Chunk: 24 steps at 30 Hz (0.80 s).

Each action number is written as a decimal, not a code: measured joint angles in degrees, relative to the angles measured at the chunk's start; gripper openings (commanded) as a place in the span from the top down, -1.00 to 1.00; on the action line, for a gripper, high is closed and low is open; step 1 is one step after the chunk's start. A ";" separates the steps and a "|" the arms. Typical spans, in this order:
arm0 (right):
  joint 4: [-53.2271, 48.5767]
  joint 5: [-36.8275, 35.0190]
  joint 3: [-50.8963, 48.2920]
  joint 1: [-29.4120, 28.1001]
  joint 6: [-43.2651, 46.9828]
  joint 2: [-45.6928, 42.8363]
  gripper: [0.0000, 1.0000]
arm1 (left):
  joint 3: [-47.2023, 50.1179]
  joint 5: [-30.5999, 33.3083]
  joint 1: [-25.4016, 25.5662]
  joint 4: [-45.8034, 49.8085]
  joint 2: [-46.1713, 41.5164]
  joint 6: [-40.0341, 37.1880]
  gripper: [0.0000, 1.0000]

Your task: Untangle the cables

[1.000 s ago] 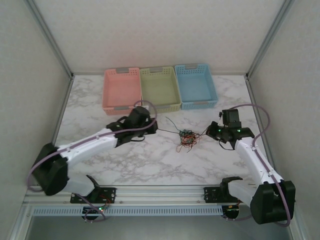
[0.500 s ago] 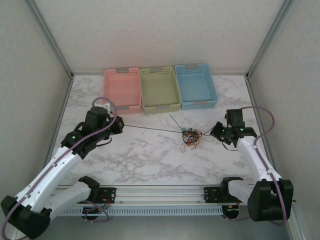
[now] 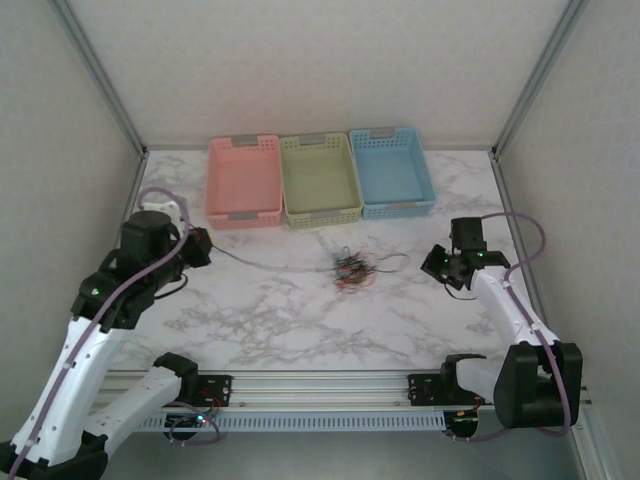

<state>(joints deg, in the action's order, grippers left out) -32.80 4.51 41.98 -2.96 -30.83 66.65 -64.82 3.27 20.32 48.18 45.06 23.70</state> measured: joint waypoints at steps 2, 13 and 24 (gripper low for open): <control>-0.46 -2.47 -0.35 0.59 -0.02 0.28 1.00 | -1.31 2.51 -1.09 0.48 -0.96 -0.42 1.00; 4.50 3.91 -2.89 -0.35 0.02 -0.42 0.89 | 2.78 -5.07 -2.05 -2.36 -1.22 -0.90 1.00; 17.70 13.60 -2.86 -20.13 -1.05 -1.70 -0.16 | 7.37 -24.28 -1.64 -12.07 1.77 3.19 1.00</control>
<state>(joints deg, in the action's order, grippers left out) -15.09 18.11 39.11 -23.09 -31.88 64.95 -57.45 -21.02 18.68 36.12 46.83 26.89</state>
